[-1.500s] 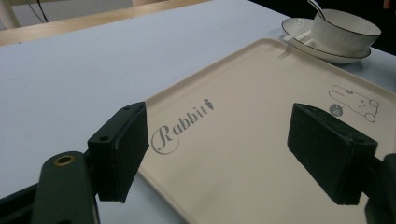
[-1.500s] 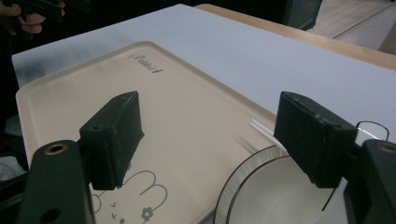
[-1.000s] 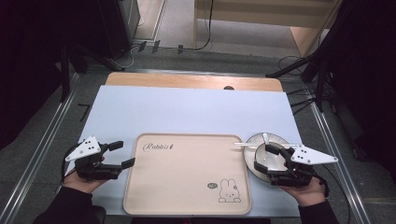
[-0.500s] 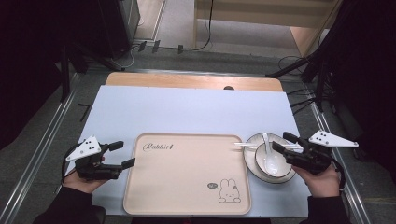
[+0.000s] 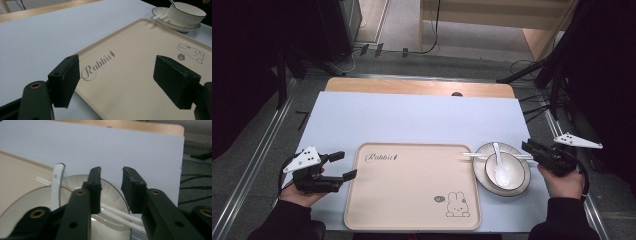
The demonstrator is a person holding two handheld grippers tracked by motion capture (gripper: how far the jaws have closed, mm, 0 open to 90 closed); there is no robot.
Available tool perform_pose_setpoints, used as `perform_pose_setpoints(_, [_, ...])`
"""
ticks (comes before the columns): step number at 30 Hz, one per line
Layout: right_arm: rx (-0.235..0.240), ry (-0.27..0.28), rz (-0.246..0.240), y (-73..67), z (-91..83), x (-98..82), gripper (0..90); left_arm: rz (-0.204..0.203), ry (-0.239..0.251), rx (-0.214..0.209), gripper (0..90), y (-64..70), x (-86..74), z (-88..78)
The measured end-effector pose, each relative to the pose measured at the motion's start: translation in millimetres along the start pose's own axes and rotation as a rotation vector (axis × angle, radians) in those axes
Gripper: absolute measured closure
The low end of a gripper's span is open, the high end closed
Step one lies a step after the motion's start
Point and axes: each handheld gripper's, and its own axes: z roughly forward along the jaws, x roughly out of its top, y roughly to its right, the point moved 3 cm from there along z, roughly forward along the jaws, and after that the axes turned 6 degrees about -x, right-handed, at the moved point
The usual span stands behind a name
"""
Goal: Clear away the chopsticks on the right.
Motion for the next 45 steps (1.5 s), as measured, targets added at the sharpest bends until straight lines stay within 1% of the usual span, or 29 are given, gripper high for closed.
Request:
perform_pose_setpoints(1, [0.002, -0.025, 0.006, 3.7, 3.1, -1.8, 80.8, 0.0, 0.0, 0.001, 21.5, 0.1, 0.0, 0.1])
perform_pose_setpoints(3, [0.01, -0.061, 0.01, 8.8, 9.2, -5.3, 87.9, 0.003, -0.004, 0.001, 21.6, 0.1, -0.1, 0.1])
perform_pose_setpoints(4, [0.017, -0.074, 0.005, 11.0, 12.2, -6.9, 90.0, 0.002, -0.007, 0.001, 21.6, 0.2, -0.1, 0.1])
perform_pose_setpoints(6, [0.032, -0.097, 0.006, 13.9, 18.8, -9.6, 90.0, 0.001, -0.008, 0.001, 21.8, 0.3, -0.3, 0.3])
perform_pose_setpoints(9, [0.041, -0.137, 0.001, 15.6, 29.2, -13.3, 90.0, 0.003, -0.007, 0.0, 21.9, 0.4, -0.3, 0.4])
perform_pose_setpoints(10, [0.043, -0.152, -0.007, 15.8, 31.9, -14.4, 90.0, 0.003, -0.006, 0.0, 22.0, 0.4, -0.4, 0.4])
perform_pose_setpoints(12, [0.041, -0.176, -0.015, 16.6, 36.3, -16.4, 90.0, 0.004, -0.008, 0.001, 22.1, 0.4, -0.4, 0.2])
perform_pose_setpoints(13, [0.04, -0.19, -0.01, 17.1, 37.6, -17.5, 90.0, 0.004, -0.008, 0.001, 22.1, 0.4, -0.4, 0.2])
perform_pose_setpoints(15, [0.051, -0.205, -0.01, 18.0, 39.3, -19.3, 90.0, 0.004, -0.009, 0.0, 22.2, 0.4, -0.5, 0.1])
perform_pose_setpoints(20, [0.06, -0.231, -0.015, 17.5, 39.8, -22.3, 90.0, 0.005, -0.006, -0.001, 22.2, 0.5, -0.6, 0.5])
perform_pose_setpoints(24, [0.063, -0.245, -0.029, 16.7, 38.1, -25.0, 90.0, 0.005, -0.009, 0.001, 22.3, 0.5, -0.6, 0.6])
perform_pose_setpoints(29, [0.069, -0.246, -0.027, 17.2, 32.4, -27.1, 90.0, 0.008, -0.01, -0.002, 22.3, 0.3, -0.2, 1.4])
perform_pose_setpoints(30, [0.072, -0.255, -0.023, 16.9, 31.1, -27.9, 90.0, 0.009, -0.011, -0.001, 22.3, 0.3, -0.2, 1.5])
perform_pose_setpoints(34, [0.073, -0.264, -0.04, 16.4, 28.5, -30.7, 90.0, 0.006, -0.008, -0.001, 22.3, 0.5, -0.2, 1.1])
perform_pose_setpoints(35, [0.075, -0.268, -0.035, 15.6, 27.6, -31.2, 90.0, 0.005, -0.008, 0.0, 22.3, 0.5, -0.2, 0.9])
perform_pose_setpoints(38, [0.09, -0.274, -0.047, 14.4, 25.4, -32.7, 90.0, 0.006, -0.008, -0.001, 22.3, 0.5, -0.2, 1.1])
perform_pose_setpoints(39, [0.091, -0.282, -0.044, 13.5, 24.3, -33.4, 90.0, 0.007, -0.01, -0.001, 22.3, 0.5, -0.3, 1.2])
perform_pose_setpoints(43, [0.092, -0.297, -0.063, 12.1, 24.2, -35.6, 90.0, 0.007, -0.009, -0.001, 22.3, 0.6, -0.2, 1.4])
perform_pose_setpoints(44, [0.098, -0.315, -0.072, 11.8, 24.9, -37.6, 90.0, 0.008, -0.01, -0.001, 22.3, 0.6, -0.1, 1.4])
perform_pose_setpoints(45, [0.098, -0.315, -0.072, 11.8, 24.9, -37.6, 90.0, 0.008, -0.01, -0.001, 22.3, 0.6, -0.1, 1.4])
